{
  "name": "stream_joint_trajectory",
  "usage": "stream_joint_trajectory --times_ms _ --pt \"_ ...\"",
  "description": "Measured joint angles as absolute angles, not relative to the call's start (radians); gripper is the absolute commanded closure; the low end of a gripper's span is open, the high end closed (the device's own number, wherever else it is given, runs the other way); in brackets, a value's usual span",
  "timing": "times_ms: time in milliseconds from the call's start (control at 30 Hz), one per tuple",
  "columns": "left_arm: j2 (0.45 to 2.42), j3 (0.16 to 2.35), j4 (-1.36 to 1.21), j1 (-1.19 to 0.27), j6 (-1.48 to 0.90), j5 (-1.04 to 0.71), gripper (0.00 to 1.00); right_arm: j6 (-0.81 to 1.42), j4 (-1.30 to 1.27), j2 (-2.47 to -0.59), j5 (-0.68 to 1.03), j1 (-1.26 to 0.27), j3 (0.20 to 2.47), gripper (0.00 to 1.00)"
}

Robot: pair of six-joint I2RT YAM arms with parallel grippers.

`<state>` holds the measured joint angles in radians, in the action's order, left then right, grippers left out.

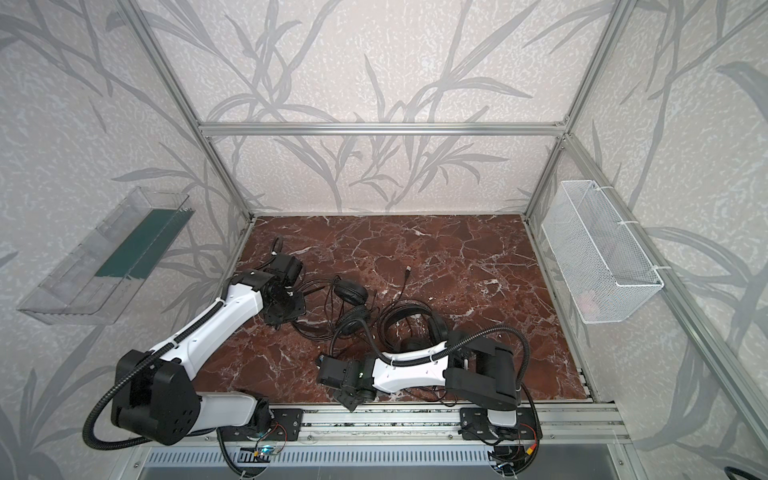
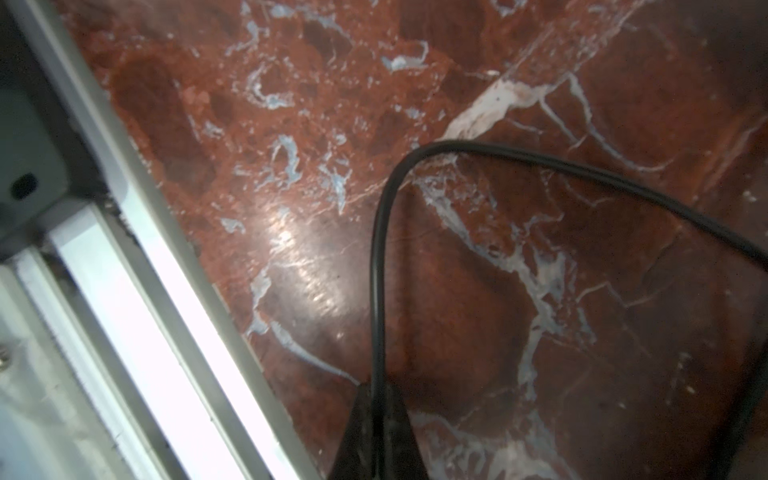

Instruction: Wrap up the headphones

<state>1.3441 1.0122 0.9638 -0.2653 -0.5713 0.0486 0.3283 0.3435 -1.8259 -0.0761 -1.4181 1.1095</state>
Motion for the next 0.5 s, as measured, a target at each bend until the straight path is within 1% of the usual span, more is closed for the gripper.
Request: stream_joint_trajectory --times_ms 133,267,400,500 --pt "1.344 1.012 0.964 -0.264 -0.571 0.048 1.0 0.231 0.412 -1.712 -0.04 -1.498 1.138 1.0" --pt "1.345 1.012 0.964 -0.263 -0.571 0.047 1.0 0.104 0.459 -1.583 0.028 -1.558 1.216 1.0" --pt "1.351 1.012 0.964 -0.263 -0.568 0.037 1.0 -0.031 0.453 -1.433 0.107 -1.56 1.231 1.0" --pt "1.363 1.012 0.964 -0.263 -0.566 0.023 1.0 -0.118 0.451 -1.331 0.125 -1.557 1.237 1.0"
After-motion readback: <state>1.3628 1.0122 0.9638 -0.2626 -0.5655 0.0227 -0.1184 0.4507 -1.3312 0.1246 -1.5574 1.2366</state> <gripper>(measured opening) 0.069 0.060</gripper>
